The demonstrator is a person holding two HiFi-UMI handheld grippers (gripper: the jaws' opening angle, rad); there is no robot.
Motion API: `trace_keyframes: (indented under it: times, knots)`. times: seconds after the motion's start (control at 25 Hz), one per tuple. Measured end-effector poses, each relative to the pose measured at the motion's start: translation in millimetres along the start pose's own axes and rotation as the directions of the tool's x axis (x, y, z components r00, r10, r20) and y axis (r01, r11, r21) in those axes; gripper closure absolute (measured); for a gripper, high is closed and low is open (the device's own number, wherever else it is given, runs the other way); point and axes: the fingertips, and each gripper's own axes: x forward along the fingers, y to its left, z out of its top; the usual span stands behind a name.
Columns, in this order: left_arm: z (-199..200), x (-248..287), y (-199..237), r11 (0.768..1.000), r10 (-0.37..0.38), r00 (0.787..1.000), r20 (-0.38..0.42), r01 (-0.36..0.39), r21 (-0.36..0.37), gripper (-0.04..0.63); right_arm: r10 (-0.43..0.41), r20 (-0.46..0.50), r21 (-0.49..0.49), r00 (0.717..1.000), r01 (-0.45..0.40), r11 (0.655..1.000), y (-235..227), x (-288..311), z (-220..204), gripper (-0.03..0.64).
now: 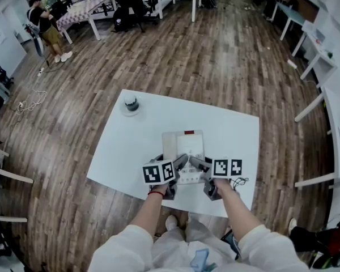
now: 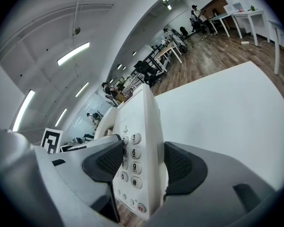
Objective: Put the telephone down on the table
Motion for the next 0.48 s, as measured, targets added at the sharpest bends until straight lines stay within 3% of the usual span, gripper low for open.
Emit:
trace_keyframes:
  times: [0.48]
  knots:
    - [-6.0, 28.9, 17.0, 1.0, 0.003, 1.0, -0.024, -0.004, -0.017, 0.187, -0.015, -0.025, 0.019, 1.0, 0.016, 1.0, -25.9, 21.4, 0.7, 0.342]
